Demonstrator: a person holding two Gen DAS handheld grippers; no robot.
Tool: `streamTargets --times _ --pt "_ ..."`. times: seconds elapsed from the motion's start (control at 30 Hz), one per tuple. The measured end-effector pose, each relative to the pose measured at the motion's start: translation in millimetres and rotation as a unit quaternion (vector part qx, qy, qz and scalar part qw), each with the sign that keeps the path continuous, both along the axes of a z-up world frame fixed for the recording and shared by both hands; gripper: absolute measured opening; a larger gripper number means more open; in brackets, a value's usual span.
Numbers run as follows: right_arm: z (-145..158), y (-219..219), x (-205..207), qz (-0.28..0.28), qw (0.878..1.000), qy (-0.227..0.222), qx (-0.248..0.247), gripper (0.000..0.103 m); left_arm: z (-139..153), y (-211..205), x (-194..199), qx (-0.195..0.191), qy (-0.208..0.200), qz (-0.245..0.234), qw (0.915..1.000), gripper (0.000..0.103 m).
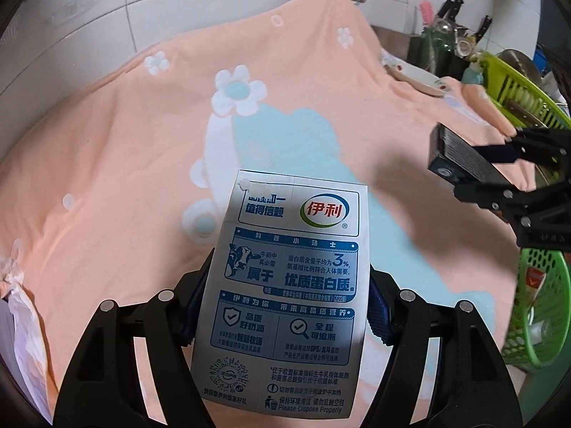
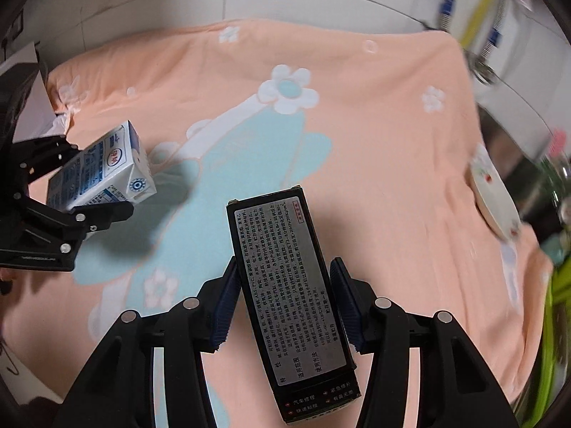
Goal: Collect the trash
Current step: 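Carry the milk carton and black box over the green basket with both grippers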
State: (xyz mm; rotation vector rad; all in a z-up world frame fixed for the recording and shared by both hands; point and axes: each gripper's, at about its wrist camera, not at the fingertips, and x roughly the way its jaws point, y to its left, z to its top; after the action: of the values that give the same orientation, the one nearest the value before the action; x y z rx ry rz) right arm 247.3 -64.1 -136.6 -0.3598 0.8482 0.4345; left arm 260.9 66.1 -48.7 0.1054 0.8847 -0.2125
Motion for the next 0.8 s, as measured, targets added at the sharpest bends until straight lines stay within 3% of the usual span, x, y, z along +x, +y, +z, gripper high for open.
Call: streamTargets --times 0.37,0.8 --pt "-2.9 -52.5 -74.1 -0.077 0.997 -0.018 0.022 0.049 4.1 -47.7 -39.5 -0.015 -0.012 -0.027 0.9995 0.070" --pt "-10.9 -97.8 -131.1 -0.152 0.987 -0.033 0.039 0.049 7.7 -94.2 -76.4 -0.024 -0.027 -0.059 0.9976 0.070"
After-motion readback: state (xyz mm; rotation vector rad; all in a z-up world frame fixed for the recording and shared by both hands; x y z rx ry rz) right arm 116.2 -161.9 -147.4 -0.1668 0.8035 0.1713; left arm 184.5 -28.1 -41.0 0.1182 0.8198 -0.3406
